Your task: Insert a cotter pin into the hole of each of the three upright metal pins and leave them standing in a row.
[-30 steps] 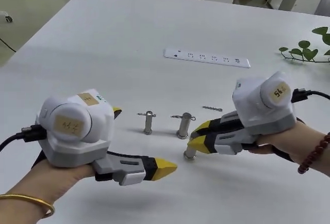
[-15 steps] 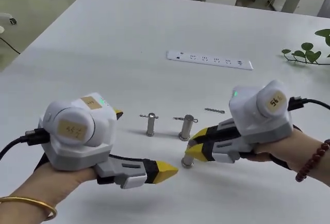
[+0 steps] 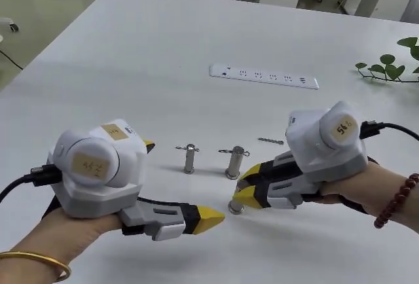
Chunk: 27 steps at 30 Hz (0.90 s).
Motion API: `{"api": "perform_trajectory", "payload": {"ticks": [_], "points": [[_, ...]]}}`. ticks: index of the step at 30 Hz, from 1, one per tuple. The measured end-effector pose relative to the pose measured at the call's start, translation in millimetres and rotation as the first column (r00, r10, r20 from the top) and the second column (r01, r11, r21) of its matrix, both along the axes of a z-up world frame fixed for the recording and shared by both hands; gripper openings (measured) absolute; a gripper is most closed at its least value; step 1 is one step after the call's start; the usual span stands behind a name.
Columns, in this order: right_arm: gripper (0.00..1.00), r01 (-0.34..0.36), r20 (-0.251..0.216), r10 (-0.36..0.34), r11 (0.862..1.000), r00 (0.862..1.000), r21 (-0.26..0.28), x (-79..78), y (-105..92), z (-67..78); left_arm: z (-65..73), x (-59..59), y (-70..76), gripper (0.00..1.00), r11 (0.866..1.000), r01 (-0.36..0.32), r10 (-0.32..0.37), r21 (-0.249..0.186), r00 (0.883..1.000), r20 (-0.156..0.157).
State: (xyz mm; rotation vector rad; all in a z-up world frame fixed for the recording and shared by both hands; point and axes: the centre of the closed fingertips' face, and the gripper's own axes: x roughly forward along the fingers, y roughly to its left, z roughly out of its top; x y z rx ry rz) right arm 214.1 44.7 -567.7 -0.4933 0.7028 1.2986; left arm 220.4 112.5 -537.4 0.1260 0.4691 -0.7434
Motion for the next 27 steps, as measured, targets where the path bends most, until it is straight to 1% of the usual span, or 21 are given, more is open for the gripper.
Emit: {"api": "perform_trajectory", "payload": {"ticks": [2,6,10,14,15,17,22,25,27], "points": [[0.15,-0.001,-0.003,0.001,1.0,1.0,-0.002,-1.3,-1.2,0.0,0.1,-0.2,0.0,0.99,1.0,0.0,0.0,-0.003,1.0,-0.001],[0.18,0.034,-0.023,-0.033,0.999,0.999,0.016,-0.3,-5.1,4.9,1.0,0.1,-0.1,0.99,1.0,-0.002,0.002,-0.01,1.0,-0.001],[0.18,0.038,-0.026,-0.038,0.999,0.999,0.012,-0.8,-11.8,8.2,1.0,0.5,-0.5,0.99,1.0,-0.003,0.003,-0.01,1.0,-0.001],[0.19,0.055,-0.03,-0.055,0.998,0.998,0.016,1.2,-18.6,12.0,0.2,0.0,-0.5,0.99,1.0,-0.004,0.004,-0.004,1.0,-0.003],[0.19,0.063,-0.034,-0.062,0.998,0.998,0.021,1.9,-20.9,13.3,-1.3,-0.3,0.1,0.99,1.0,-0.004,0.004,0.005,1.0,-0.007],[0.19,0.081,-0.032,-0.081,0.996,0.996,0.023,5.2,-24.4,15.4,-2.1,-0.4,-0.3,0.99,1.0,-0.004,0.004,0.006,1.0,-0.01],[0.19,0.11,-0.022,-0.11,0.994,0.994,0.019,15.7,-33.4,18.4,-0.1,0.2,-1.7,0.99,1.0,-0.005,0.005,-0.007,1.0,-0.007],[0.19,0.126,-0.005,-0.126,0.992,0.992,-0.001,23.7,-40.2,15.8,1.7,1.7,-1.4,0.99,1.0,-0.012,0.012,-0.017,1.0,0.001],[0.18,0.144,0.002,-0.144,0.989,0.99,-0.015,31.9,-46.4,12.6,1.9,2.0,-1.0,0.99,1.0,-0.014,0.014,-0.017,1.0,0.001]]}}
